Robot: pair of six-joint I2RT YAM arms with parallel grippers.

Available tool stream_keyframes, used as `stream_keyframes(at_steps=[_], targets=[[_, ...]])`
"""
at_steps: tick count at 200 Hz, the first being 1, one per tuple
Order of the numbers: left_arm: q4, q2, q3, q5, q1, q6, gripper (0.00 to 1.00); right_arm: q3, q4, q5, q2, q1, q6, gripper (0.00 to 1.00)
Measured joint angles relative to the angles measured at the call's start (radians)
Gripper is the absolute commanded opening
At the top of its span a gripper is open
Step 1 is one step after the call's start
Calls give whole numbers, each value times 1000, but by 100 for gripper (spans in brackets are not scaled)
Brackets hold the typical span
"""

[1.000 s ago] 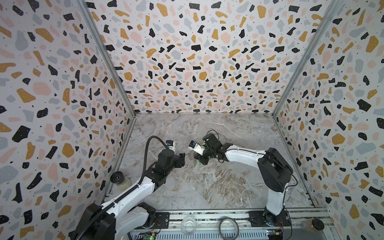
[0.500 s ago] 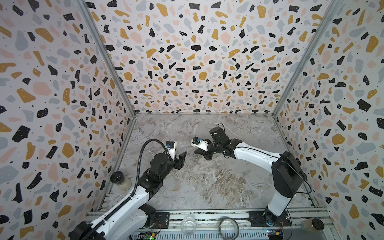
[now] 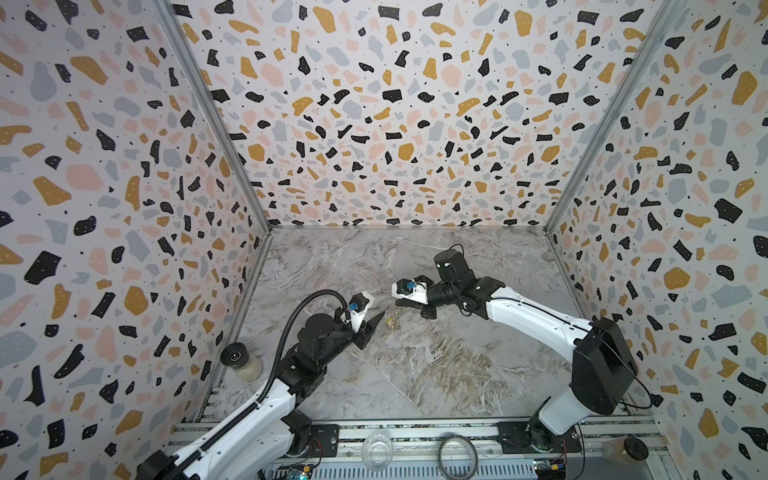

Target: Remove the keys from the keyring

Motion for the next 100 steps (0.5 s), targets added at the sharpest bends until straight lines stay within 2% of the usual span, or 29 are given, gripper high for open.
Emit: stream_keyframes(at_steps=[54,100], targets=[[21,82,31,108,-6,68,38,-13,-14,-85,-51,-24,-81,0],[43,145,66,149,-26,88,34,-14,-46,-121,-55,-27,-113,0]])
